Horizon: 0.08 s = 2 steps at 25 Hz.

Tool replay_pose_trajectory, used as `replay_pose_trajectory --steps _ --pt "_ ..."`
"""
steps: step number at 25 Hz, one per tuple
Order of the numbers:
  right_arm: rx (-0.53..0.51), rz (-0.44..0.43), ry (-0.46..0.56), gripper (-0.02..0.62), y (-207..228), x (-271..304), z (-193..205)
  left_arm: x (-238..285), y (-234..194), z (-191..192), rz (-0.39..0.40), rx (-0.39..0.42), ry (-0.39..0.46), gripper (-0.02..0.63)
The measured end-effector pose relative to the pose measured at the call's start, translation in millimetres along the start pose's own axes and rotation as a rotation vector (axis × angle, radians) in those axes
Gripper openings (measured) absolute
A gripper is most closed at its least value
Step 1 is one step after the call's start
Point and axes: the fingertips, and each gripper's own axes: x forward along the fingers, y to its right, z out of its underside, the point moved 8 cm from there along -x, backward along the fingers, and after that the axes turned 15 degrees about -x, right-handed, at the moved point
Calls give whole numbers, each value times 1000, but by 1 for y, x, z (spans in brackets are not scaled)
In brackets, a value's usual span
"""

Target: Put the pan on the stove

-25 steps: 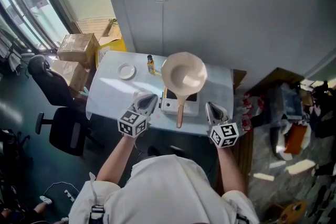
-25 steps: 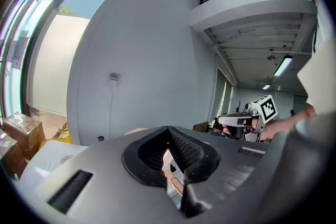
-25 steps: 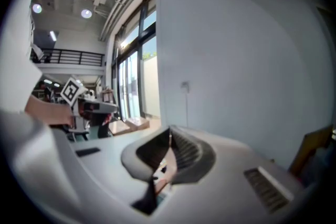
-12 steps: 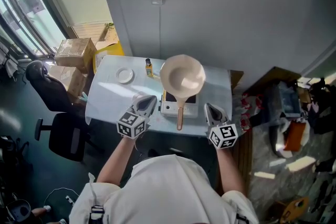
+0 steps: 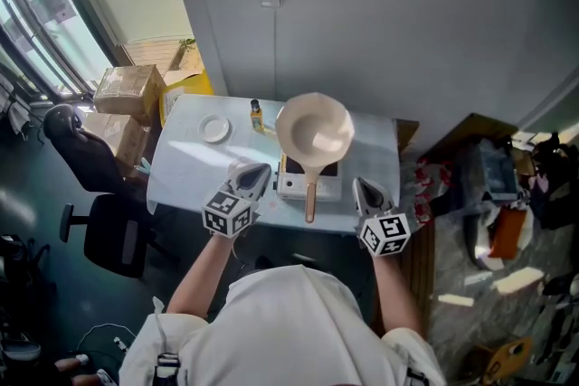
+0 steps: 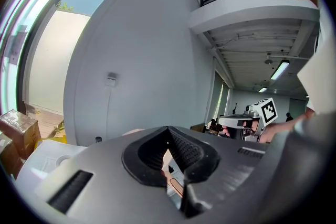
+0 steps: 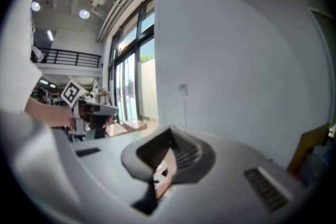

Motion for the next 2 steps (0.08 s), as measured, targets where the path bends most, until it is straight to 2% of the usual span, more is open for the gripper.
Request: replay_pose_trajectory --steps 2 --pt "-1 -3 -1 31 -1 1 0 0 -1 0 -1 -2 -1 20"
